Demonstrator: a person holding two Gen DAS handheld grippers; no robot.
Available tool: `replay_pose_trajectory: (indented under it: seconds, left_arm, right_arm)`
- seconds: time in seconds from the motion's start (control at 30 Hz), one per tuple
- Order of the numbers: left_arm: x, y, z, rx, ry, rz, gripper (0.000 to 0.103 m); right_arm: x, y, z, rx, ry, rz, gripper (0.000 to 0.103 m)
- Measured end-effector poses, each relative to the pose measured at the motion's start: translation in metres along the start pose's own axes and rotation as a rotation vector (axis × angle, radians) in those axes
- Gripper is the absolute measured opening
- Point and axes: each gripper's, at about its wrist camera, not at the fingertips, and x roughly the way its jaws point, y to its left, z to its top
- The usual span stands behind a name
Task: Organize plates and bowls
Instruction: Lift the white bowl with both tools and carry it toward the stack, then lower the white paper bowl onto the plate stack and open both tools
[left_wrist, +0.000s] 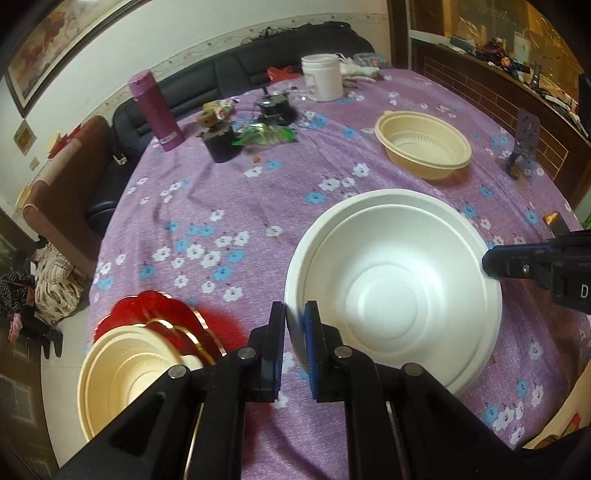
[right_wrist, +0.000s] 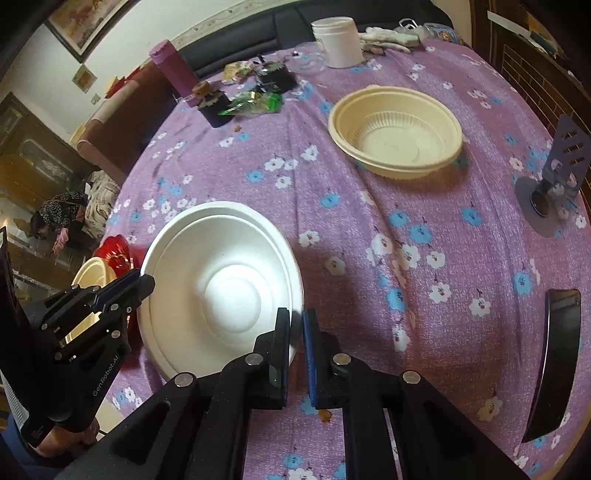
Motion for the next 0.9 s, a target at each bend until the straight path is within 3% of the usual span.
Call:
replay_pose_trajectory:
  seconds: [0.47,0.9]
  left_arm:
    - [-0.031,0.058,-0.018,-0.148,-0.03,0.079,0.01]
    - [-0.069,0.132,-0.057,-0.341,-0.051,0.174,0.01]
  right_arm:
    - [0.003,0.052,0.011,-0.09,-0.009,0.089,0.009]
    - [0.008,0.142,0.025,-0.255,0.031,0.2,0.009]
